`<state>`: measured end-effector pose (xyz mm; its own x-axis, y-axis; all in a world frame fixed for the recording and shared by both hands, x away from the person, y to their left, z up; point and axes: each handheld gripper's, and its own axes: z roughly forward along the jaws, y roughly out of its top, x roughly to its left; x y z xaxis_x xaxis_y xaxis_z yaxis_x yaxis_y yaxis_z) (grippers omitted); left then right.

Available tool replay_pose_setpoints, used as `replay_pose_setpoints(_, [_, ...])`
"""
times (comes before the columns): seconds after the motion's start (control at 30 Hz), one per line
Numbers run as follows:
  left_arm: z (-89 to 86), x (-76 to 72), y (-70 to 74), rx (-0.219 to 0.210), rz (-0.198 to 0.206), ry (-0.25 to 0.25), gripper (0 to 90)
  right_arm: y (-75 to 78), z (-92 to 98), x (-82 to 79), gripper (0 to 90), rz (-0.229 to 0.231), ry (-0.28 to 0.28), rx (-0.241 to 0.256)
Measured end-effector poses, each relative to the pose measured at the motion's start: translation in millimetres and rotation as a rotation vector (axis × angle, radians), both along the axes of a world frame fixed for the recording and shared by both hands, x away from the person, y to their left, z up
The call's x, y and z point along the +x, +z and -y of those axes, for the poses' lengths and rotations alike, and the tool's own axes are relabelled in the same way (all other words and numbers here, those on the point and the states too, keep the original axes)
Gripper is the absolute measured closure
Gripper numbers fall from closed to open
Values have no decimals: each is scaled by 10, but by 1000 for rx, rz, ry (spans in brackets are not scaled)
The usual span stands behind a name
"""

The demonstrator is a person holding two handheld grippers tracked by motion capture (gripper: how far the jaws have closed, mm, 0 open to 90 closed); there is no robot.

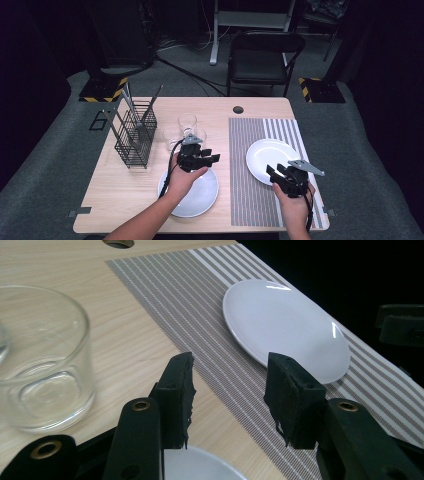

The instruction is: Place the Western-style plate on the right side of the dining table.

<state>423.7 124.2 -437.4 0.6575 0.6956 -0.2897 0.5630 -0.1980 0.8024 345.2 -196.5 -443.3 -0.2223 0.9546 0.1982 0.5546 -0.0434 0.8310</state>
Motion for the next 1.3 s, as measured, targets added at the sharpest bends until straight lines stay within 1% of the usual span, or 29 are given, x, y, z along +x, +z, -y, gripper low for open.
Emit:
replay_pose_setpoints(0.03, [-26,-5,3,7,4,0,539,0,0,0,547,0,0,0])
replay_pose_setpoints(0.07, [-60,-20,6,5,5,7,543,5,-14,-1,547,3,6,0])
replay_pose_setpoints(0.17, [-142,-61,25,9,18,5,545,29,-65,-7,542,7,30,-6])
replay_pose_setpoints(0.23, [-220,-114,42,25,42,0,545,44,-109,-14,530,11,55,-8])
replay_pose_setpoints(0.27, [-220,-114,42,25,42,0,546,44,-109,-14,530,11,55,-8])
replay_pose_setpoints(0.3, [-275,-153,50,33,50,-1,546,51,-140,-26,524,13,74,-8])
replay_pose_setpoints(0.33, [-275,-153,50,33,50,-1,546,51,-140,-26,524,13,74,-8])
replay_pose_setpoints(0.37, [-345,-181,61,47,59,1,548,58,-169,-44,524,13,93,-19])
replay_pose_setpoints(0.4, [-345,-181,61,47,59,1,552,58,-169,-44,524,13,93,-19])
replay_pose_setpoints(0.43, [-368,-195,66,44,56,6,552,65,-191,-63,523,11,111,-19])
replay_pose_setpoints(0.5, [-450,-225,87,50,65,6,552,67,-212,-78,519,9,127,-19])
replay_pose_setpoints(0.57, [-477,-238,93,55,67,2,552,69,-225,-87,514,3,137,-19])
replay_pose_setpoints(0.63, [-546,-285,95,49,63,1,551,72,-265,-112,504,11,158,-25])
replay_pose_setpoints(0.67, [-546,-285,95,49,63,1,551,72,-265,-112,504,11,158,-25])
replay_pose_setpoints(0.7, [-598,-306,86,55,74,-1,551,81,-304,-139,503,19,174,-21])
replay_pose_setpoints(0.73, [-598,-306,86,55,74,-1,551,81,-304,-139,503,19,174,-21])
replay_pose_setpoints(0.77, [-665,-333,65,61,73,0,551,85,-336,-161,500,27,188,-31])
replay_pose_setpoints(0.8, [-665,-333,65,61,73,0,551,85,-336,-161,500,27,188,-31])
replay_pose_setpoints(0.83, [-709,-351,49,68,71,6,551,87,-357,-175,499,29,194,-35])
replay_pose_setpoints(0.9, [-811,-388,24,62,67,18,551,84,-411,-208,499,29,222,-46])
replay_pose_setpoints(0.93, [-811,-388,24,62,67,18,551,84,-411,-208,499,29,222,-46])
replay_pose_setpoints(0.97, [-860,-403,22,63,66,16,551,74,-450,-220,502,29,241,-45])
replay_pose_setpoints(1.0, [-897,-415,19,64,64,19,551,74,-450,-220,502,29,241,-45])
replay_pose_setpoints(1.03, [-934,-427,17,67,66,21,551,67,-467,-223,502,27,249,-45])
replay_pose_setpoints(1.07, [-960,-445,14,57,62,28,551,53,-506,-226,502,24,267,-49])
replay_pose_setpoints(1.13, [-1024,-473,16,60,62,29,551,45,-525,-226,502,23,277,-52])
replay_pose_setpoints(1.2, [-1110,-509,10,66,68,32,551,22,-577,-222,502,21,309,-53])
replay_pose_setpoints(1.23, [-1136,-524,4,64,64,40,551,16,-590,-221,503,19,315,-57])
replay_pose_setpoints(1.3, [-1201,-547,-11,75,70,45,556,0,-623,-216,509,14,336,-62])
